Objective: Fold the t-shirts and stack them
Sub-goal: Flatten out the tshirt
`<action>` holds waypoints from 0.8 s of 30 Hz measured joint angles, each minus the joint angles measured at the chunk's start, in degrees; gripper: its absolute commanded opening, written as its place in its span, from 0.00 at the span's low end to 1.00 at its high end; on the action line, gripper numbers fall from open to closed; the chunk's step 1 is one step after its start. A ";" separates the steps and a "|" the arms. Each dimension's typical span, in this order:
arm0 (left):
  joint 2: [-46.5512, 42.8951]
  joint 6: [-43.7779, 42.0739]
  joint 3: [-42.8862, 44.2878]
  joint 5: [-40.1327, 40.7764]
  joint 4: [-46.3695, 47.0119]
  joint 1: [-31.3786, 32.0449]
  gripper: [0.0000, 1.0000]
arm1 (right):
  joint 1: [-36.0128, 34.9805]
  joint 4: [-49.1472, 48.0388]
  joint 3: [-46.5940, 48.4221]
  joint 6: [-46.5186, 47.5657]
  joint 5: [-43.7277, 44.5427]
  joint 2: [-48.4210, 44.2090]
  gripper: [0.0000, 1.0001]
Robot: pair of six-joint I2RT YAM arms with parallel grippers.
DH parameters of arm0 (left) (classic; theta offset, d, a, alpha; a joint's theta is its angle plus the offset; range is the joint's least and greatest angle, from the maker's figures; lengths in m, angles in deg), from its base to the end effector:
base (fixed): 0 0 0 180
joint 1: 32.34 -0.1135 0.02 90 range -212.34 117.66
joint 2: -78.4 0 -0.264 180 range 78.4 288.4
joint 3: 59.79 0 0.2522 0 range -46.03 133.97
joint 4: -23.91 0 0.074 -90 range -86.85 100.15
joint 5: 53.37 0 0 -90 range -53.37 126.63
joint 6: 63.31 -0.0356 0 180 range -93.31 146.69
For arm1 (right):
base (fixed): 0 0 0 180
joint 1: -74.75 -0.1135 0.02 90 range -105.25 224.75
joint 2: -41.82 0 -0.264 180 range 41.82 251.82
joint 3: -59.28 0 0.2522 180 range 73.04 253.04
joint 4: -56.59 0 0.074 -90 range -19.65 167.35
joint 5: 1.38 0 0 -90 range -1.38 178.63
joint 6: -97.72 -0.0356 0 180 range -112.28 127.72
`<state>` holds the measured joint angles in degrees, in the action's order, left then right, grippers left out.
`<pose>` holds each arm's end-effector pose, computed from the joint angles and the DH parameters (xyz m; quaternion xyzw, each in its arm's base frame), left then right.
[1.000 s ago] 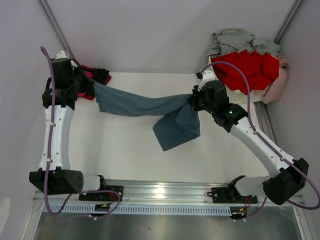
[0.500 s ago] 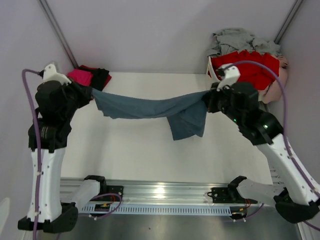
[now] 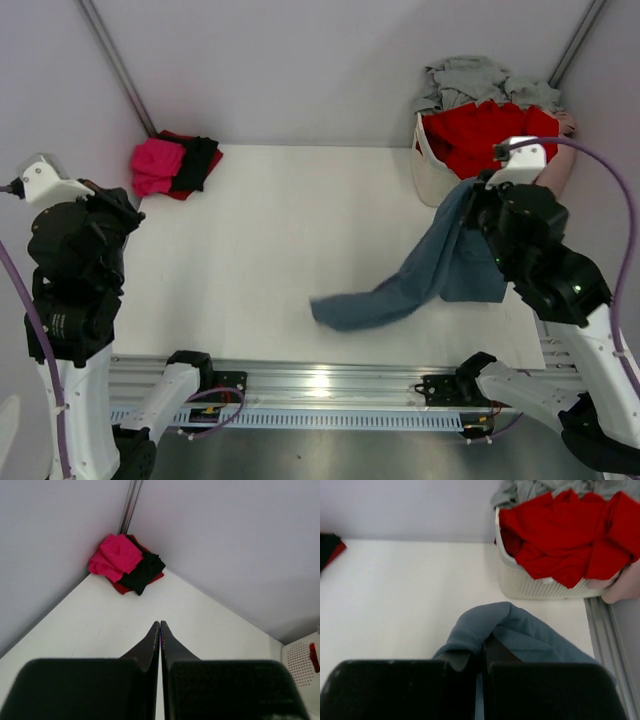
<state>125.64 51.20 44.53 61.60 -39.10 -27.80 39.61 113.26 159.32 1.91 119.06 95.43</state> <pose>0.0845 0.0084 0.5081 -0.2683 0.6891 -0.0085 0.6731 0.1251 0.0660 0.4901 -0.0246 0.7590 0.0277 0.6501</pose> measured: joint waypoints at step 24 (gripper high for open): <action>3.61 4.46 -22.62 -12.11 12.20 -0.42 0.00 | -14.14 -11.10 12.28 -1.20 -39.54 37.73 0.00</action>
<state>129.25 55.66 21.91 49.49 -26.91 -28.22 25.47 102.16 171.60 0.71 79.52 133.15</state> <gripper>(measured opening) 0.003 0.018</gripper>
